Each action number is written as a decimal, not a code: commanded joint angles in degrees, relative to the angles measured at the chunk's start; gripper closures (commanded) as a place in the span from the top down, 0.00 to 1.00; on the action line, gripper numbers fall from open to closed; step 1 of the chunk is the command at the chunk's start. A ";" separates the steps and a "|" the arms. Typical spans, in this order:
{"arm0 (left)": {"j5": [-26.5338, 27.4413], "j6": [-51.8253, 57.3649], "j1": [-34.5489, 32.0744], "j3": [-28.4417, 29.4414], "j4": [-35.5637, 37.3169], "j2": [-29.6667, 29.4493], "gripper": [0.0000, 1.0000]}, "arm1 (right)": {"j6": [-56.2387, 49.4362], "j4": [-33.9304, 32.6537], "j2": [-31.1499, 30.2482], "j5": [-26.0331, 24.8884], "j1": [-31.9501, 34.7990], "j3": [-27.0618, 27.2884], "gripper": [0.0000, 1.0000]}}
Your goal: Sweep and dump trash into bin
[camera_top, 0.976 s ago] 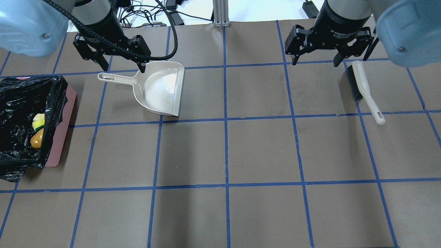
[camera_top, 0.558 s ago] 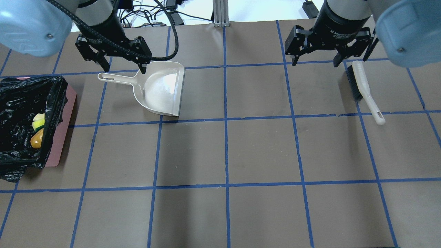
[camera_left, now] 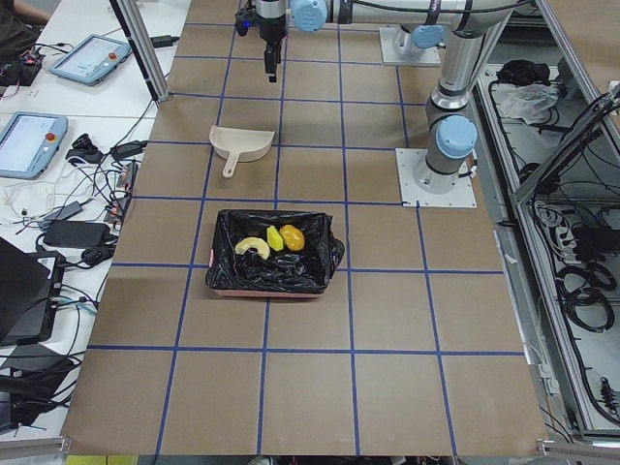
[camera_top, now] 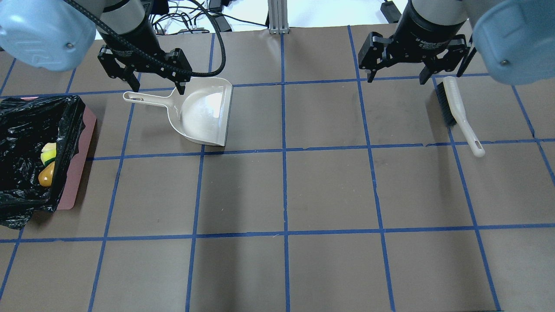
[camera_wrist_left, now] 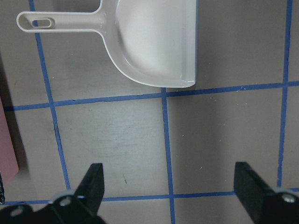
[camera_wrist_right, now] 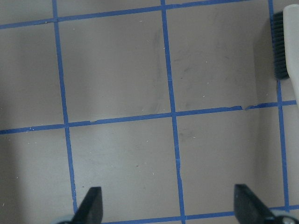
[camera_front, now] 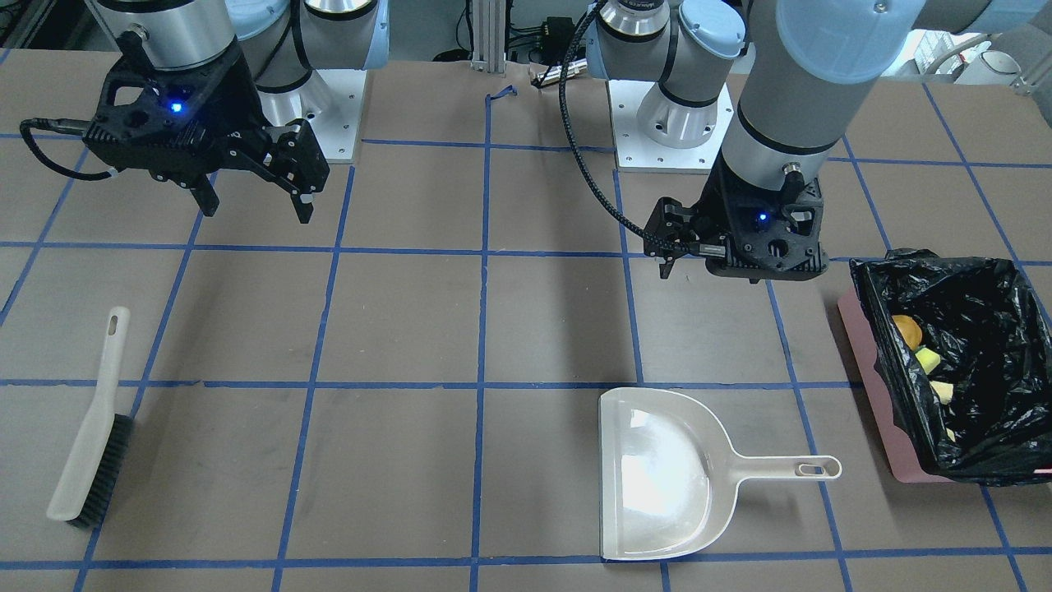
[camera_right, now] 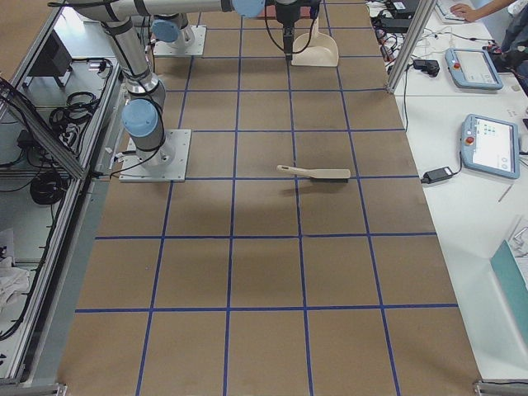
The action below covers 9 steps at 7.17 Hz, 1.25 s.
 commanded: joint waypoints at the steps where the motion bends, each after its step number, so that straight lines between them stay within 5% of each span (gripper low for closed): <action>1: 0.01 -0.05 0.01 -0.06 -0.17 -0.34 1.00 | 0.00 -0.17 -0.03 0.03 -0.01 0.00 1.00; 9: -0.08 -0.23 0.19 -0.06 -0.17 0.53 1.00 | -0.18 -0.35 0.06 0.03 0.08 0.00 1.00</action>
